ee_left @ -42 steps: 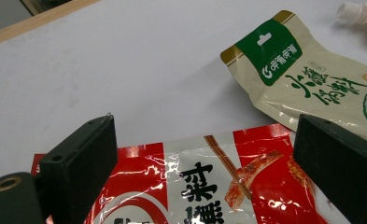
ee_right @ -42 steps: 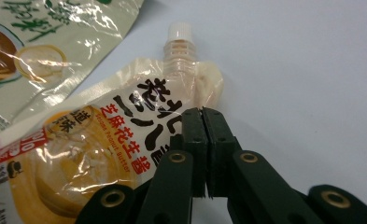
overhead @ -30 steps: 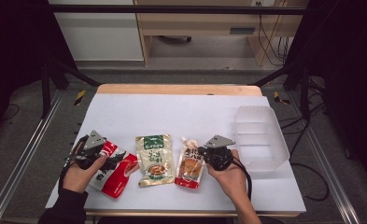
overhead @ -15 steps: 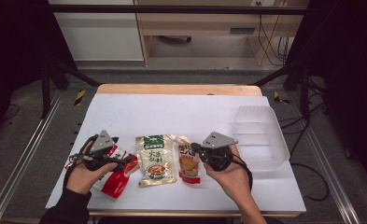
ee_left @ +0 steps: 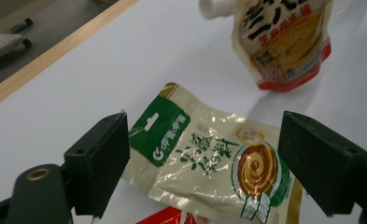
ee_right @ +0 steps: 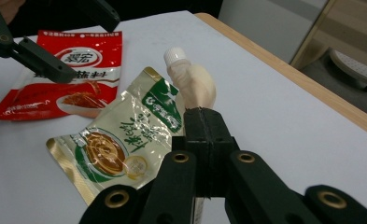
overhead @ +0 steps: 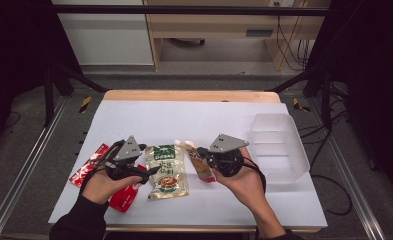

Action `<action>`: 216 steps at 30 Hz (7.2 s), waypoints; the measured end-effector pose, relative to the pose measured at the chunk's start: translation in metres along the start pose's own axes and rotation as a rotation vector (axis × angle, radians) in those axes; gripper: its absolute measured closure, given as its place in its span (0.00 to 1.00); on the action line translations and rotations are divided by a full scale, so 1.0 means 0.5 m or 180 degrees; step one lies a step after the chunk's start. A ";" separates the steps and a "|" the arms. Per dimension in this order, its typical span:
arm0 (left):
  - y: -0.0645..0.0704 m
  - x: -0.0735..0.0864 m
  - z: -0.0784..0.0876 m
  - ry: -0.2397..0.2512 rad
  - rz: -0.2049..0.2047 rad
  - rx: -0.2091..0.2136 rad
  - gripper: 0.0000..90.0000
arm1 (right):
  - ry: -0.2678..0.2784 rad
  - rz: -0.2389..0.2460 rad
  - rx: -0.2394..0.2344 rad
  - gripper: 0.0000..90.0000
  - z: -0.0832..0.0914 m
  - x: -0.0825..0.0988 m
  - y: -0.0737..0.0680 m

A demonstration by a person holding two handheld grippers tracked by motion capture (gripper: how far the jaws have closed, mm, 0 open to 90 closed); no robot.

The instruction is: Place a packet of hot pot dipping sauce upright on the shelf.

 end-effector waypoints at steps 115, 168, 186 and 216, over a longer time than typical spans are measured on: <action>0.040 -0.126 -0.045 0.0030 -0.0175 0.0239 0.37 | -0.0868 0.0727 0.0287 0.99 0.043 -0.063 0.070; -0.059 0.107 -0.033 -0.0375 0.0256 -0.0164 0.12 | -0.0545 0.0308 0.1059 0.99 0.293 -0.010 0.389; -0.066 0.110 -0.032 -0.0372 0.0268 -0.0179 0.12 | -0.0499 0.0253 0.1128 0.99 0.312 0.012 0.428; -0.072 0.112 -0.029 -0.0369 0.0281 -0.0190 0.12 | -0.0656 0.0141 0.1040 0.99 0.293 0.082 0.458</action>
Point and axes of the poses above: each handheld gripper's, and its own axes: z roughly backward along the jaws, x roughly out of its underside, y roughly to its right, the point moved 7 cm from there along -z, roughly forward along the jaws, and after that the axes turned 13 degrees about -x, right-handed, at the moved point
